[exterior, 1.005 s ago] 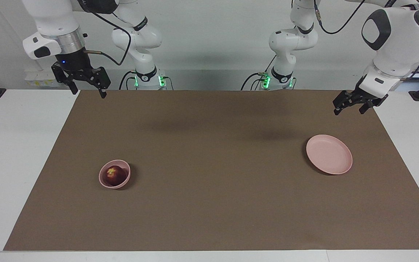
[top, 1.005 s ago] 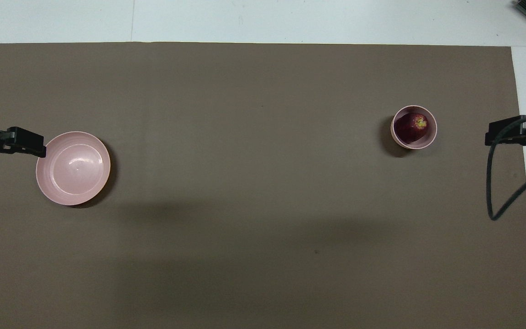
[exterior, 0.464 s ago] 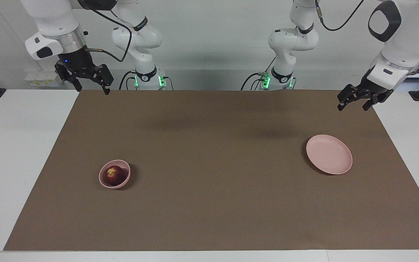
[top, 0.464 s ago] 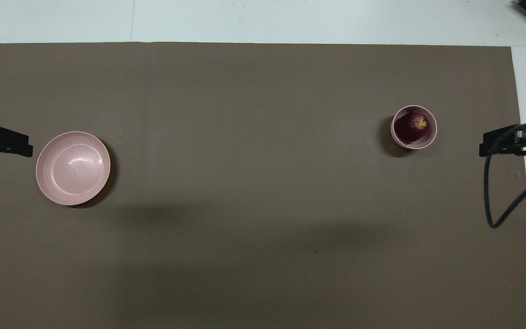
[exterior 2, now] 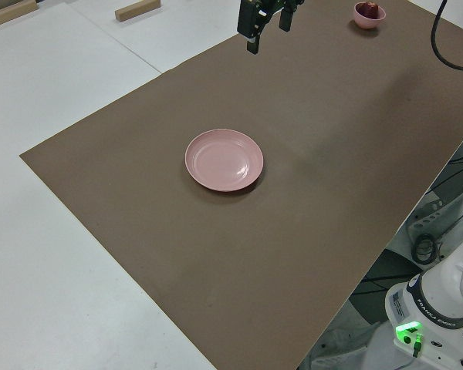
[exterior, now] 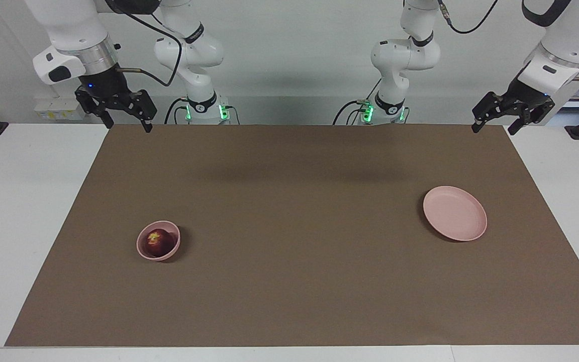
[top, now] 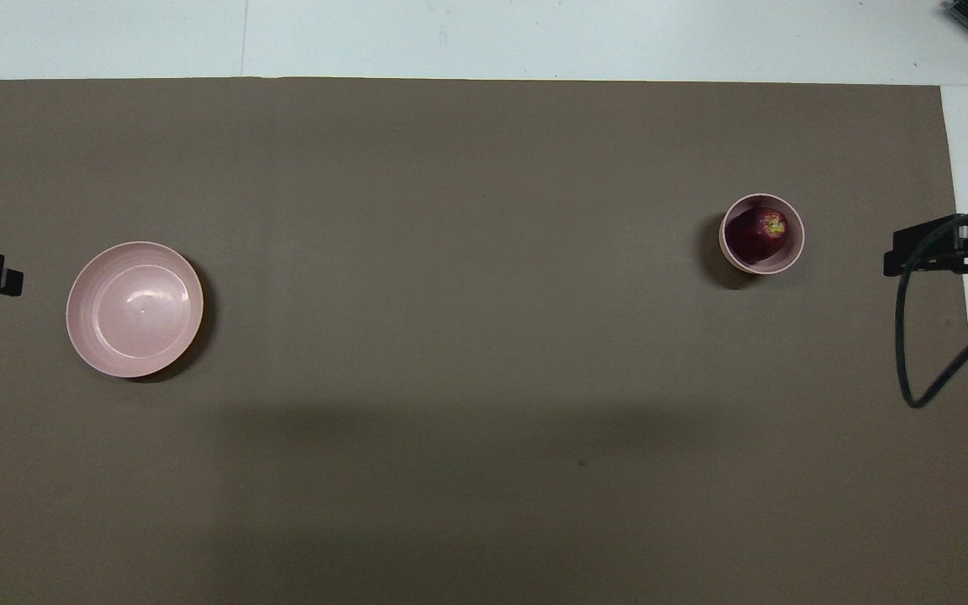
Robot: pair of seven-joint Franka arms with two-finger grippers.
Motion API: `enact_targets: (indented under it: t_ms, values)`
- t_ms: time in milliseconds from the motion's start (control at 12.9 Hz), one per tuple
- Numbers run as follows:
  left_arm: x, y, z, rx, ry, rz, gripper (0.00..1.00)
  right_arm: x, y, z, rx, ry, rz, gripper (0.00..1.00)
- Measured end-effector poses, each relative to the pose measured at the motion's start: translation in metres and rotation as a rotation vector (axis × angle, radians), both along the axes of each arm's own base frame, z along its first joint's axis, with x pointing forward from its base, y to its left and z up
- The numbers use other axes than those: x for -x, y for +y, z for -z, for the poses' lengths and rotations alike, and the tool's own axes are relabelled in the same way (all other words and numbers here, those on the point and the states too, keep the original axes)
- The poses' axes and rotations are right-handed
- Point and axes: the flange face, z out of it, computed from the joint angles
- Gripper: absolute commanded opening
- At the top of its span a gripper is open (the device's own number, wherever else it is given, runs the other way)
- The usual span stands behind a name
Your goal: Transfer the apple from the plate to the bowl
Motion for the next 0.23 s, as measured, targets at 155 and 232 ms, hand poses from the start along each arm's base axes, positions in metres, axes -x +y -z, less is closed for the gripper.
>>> enact_targets:
  t_ms: [155, 232]
  values:
    - [0.0, -0.0024, 0.0007, 0.0, 0.003, 0.004, 1.0, -0.0001, 0.0, 0.0, -0.001, 0.0, 0.0, 1.0]
    - [0.0001, -0.0019, 0.0008, 0.0, 0.005, 0.004, 1.0, -0.0001, -0.0002, -0.0002, -0.001, -0.001, 0.0, 1.0]
